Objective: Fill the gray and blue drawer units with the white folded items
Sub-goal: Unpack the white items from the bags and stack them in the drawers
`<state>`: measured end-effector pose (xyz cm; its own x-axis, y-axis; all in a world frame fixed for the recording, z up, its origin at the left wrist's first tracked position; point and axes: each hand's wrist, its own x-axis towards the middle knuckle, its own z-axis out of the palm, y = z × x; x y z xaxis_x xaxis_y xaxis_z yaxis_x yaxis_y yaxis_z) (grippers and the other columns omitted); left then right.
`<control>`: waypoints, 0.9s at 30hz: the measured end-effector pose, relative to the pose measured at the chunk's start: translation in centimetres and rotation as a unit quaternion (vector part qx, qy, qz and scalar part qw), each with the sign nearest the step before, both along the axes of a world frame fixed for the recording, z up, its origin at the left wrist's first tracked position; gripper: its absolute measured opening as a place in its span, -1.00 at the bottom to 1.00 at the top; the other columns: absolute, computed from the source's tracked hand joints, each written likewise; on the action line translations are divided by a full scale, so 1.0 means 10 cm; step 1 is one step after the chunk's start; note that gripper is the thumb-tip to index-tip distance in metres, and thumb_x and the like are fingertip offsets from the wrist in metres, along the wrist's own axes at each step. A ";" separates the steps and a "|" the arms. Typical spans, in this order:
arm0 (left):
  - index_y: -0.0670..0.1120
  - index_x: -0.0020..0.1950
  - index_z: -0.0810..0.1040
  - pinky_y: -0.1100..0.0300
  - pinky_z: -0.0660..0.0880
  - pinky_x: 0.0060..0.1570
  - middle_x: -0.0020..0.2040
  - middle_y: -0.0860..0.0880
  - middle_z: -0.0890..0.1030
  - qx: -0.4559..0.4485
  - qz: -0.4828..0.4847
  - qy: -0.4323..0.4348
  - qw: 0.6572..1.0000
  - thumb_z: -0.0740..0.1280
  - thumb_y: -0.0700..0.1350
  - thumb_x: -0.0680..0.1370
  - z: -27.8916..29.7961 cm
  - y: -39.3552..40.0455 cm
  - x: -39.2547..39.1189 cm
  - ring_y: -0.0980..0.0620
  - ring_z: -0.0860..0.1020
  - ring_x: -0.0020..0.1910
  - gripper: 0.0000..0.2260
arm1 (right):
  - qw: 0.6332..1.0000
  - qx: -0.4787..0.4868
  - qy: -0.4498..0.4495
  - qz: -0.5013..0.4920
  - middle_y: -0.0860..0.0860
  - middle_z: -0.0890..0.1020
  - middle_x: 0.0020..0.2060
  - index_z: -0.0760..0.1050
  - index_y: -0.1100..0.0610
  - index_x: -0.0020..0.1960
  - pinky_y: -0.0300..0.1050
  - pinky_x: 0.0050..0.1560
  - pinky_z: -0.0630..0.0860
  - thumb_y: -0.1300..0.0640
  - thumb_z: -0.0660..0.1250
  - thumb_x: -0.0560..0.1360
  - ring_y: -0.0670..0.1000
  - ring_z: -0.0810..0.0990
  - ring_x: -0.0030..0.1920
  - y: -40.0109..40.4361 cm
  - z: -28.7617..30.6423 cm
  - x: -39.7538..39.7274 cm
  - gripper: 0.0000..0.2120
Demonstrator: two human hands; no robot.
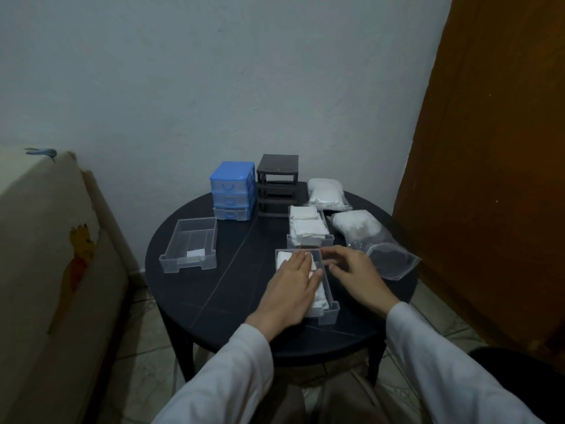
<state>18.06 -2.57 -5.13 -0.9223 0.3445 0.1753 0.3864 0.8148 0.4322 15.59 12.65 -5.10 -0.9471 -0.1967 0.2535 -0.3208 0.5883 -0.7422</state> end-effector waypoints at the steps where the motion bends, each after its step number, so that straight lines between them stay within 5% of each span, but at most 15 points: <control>1: -0.17 0.52 0.03 0.25 -0.09 0.44 0.55 -0.09 0.06 -0.008 0.003 -0.008 1.000 -0.03 0.02 0.66 -0.01 -0.02 0.00 0.05 -0.01 0.52 -0.52 | 1.000 0.005 0.000 0.000 0.02 0.58 0.13 0.47 0.19 0.26 -0.48 0.05 0.45 0.37 0.22 0.52 -0.17 0.52 0.07 0.00 0.00 0.01 -0.67; 4: -0.16 0.53 -0.01 0.24 -0.10 0.44 0.55 -0.07 0.02 -0.039 0.010 -0.015 0.999 -0.03 0.03 0.66 -0.01 -0.14 -0.03 0.06 -0.04 0.53 -0.51 | 0.998 0.039 0.042 -0.022 0.01 0.55 0.11 0.49 0.16 0.21 -0.59 -0.07 0.38 0.37 0.23 0.50 -0.18 0.48 0.06 0.04 0.04 0.03 -0.69; 13: -0.19 0.53 0.00 0.26 -0.12 0.43 0.55 -0.10 0.02 -0.085 0.052 -0.025 0.995 -0.06 -0.01 0.67 0.05 -0.58 -0.26 0.04 -0.03 0.53 -0.53 | 0.976 0.157 0.116 -0.098 0.04 0.52 0.19 0.52 0.10 0.12 -0.28 0.14 0.31 0.25 0.27 0.52 -0.03 0.46 0.20 0.20 0.32 -0.20 -0.79; 18: -0.22 0.52 -0.02 0.22 -0.11 0.45 0.55 -0.12 0.00 -0.111 0.050 -0.057 0.991 -0.08 -0.04 0.67 0.06 -0.64 -0.59 0.02 -0.04 0.53 -0.54 | 0.955 0.242 0.072 -0.153 0.04 0.42 0.31 0.46 0.08 0.23 -0.09 0.26 0.37 0.15 0.27 0.53 0.06 0.42 0.28 0.23 0.33 -0.45 -0.72; 23: -0.22 0.52 0.00 0.20 -0.11 0.46 0.55 -0.12 0.01 -0.107 0.039 -0.066 0.991 -0.06 -0.04 0.67 0.04 -0.65 -0.94 0.01 -0.04 0.53 -0.54 | 0.917 0.347 -0.056 -0.190 0.14 0.23 0.44 0.22 0.07 0.43 0.18 0.41 0.15 0.02 0.20 0.56 0.17 0.18 0.43 0.23 0.33 -0.70 -0.53; 27: -0.23 0.52 0.01 0.26 -0.14 0.43 0.55 -0.12 0.01 -0.113 0.028 -0.072 0.991 -0.05 -0.04 0.67 0.05 -0.65 -1.18 0.01 -0.04 0.53 -0.54 | 0.917 0.328 -0.117 -0.196 0.19 0.12 0.46 0.16 0.06 0.44 0.22 0.38 0.23 -0.03 0.16 0.57 0.24 0.20 0.41 0.26 0.30 -0.81 -0.51</control>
